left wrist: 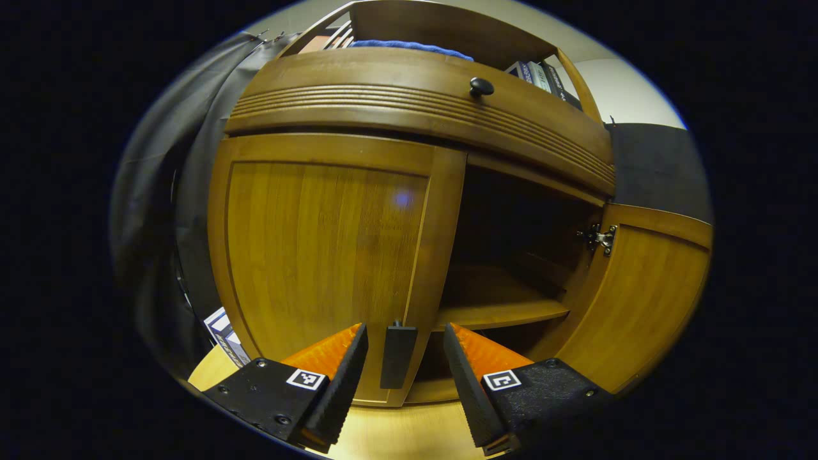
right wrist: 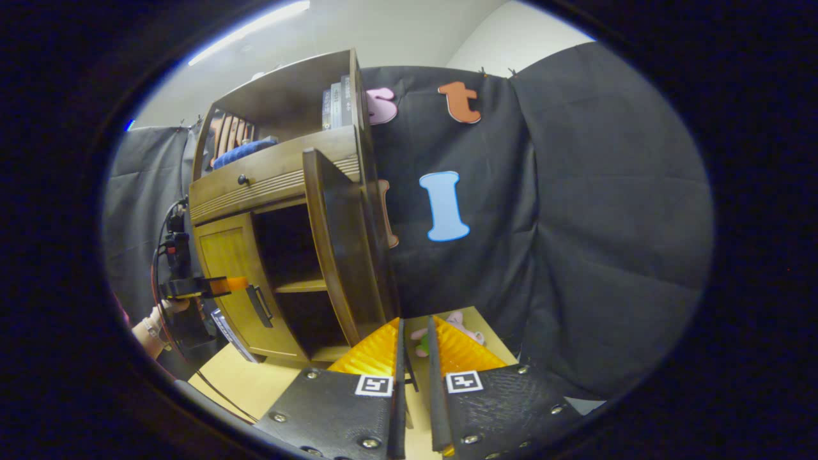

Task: Open the right door of the double-door shoe cabinet with the right hand, and open the left door with the left hand.

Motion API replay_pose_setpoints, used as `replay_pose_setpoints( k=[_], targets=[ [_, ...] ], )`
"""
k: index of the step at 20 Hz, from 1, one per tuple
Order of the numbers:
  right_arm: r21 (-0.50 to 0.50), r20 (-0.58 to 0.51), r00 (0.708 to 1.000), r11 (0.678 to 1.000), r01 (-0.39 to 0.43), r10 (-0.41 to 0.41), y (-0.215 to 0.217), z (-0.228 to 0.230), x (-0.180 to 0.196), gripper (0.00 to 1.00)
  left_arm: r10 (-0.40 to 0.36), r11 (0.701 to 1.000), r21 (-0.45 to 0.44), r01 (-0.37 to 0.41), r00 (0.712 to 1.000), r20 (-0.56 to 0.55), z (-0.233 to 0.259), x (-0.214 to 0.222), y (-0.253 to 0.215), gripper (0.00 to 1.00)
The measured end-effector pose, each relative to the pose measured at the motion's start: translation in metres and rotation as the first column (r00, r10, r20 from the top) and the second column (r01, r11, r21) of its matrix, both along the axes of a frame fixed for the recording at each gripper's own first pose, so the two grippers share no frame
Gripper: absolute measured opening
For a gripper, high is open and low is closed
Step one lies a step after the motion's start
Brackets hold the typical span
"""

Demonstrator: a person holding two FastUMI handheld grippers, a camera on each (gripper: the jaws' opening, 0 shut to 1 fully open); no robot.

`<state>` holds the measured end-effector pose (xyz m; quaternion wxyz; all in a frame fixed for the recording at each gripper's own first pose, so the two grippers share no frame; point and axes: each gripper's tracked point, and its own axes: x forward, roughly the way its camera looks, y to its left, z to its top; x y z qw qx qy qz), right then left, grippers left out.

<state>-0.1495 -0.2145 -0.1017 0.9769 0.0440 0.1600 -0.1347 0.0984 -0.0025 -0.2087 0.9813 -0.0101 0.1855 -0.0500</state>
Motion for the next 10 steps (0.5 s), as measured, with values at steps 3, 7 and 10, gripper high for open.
replay_pose_setpoints(
  k=[3,7,10],
  targets=[
    [-0.051,0.023,1.000,0.999,0.018,-0.017,0.000,0.022,-0.009,0.16,0.007,1.000,0.006,-0.007,1.000,-0.016,-0.011,0.012,0.001,0.72],
    [-0.105,0.040,0.999,0.994,0.033,-0.029,0.003,0.043,-0.015,0.16,0.009,1.000,-0.002,-0.009,0.999,-0.043,-0.028,0.023,0.002,0.59],
    [-0.128,0.028,0.999,0.991,0.044,-0.041,0.005,0.044,-0.024,0.16,0.013,1.000,0.000,-0.013,0.999,-0.041,-0.033,0.029,0.002,0.59]
  ],
)
